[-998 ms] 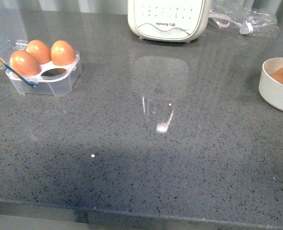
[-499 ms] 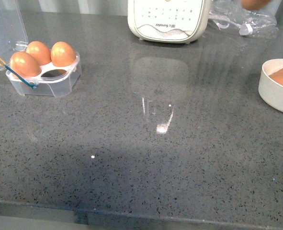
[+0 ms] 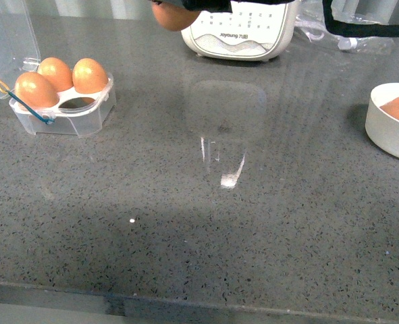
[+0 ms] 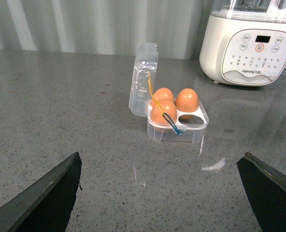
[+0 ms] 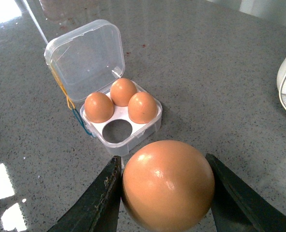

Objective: Put egg into box

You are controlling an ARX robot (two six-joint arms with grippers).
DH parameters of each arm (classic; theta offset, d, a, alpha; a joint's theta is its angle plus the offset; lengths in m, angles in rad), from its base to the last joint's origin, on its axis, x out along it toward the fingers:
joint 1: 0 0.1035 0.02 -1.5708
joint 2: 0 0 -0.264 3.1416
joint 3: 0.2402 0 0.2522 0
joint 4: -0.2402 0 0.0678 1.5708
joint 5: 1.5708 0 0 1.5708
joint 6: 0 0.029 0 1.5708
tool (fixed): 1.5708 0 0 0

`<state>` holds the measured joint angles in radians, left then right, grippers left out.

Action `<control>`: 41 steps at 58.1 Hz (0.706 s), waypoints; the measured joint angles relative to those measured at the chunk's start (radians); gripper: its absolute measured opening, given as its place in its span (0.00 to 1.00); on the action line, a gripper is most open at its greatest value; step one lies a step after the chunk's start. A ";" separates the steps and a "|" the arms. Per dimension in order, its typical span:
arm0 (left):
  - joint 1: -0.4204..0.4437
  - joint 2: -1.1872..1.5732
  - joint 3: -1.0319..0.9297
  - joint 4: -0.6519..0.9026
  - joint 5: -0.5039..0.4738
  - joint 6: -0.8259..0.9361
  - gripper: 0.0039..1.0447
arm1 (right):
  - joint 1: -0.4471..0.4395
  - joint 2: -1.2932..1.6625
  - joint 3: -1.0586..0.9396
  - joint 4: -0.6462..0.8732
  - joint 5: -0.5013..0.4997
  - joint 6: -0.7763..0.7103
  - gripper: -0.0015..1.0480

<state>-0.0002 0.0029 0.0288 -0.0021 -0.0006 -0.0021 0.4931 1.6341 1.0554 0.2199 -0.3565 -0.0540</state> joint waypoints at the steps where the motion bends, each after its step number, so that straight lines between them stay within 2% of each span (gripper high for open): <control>1: 0.000 0.000 0.000 0.000 0.000 0.000 0.94 | 0.000 0.002 0.000 0.000 -0.004 -0.003 0.42; 27: 0.000 0.000 0.000 0.000 0.000 0.000 0.94 | 0.016 0.150 0.134 -0.029 -0.027 -0.047 0.42; 41: 0.000 0.000 0.000 0.000 0.000 0.000 0.94 | 0.075 0.270 0.248 -0.052 -0.035 -0.047 0.42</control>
<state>-0.0002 0.0029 0.0288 -0.0021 -0.0006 -0.0021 0.5682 1.9038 1.3037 0.1680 -0.3920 -0.1013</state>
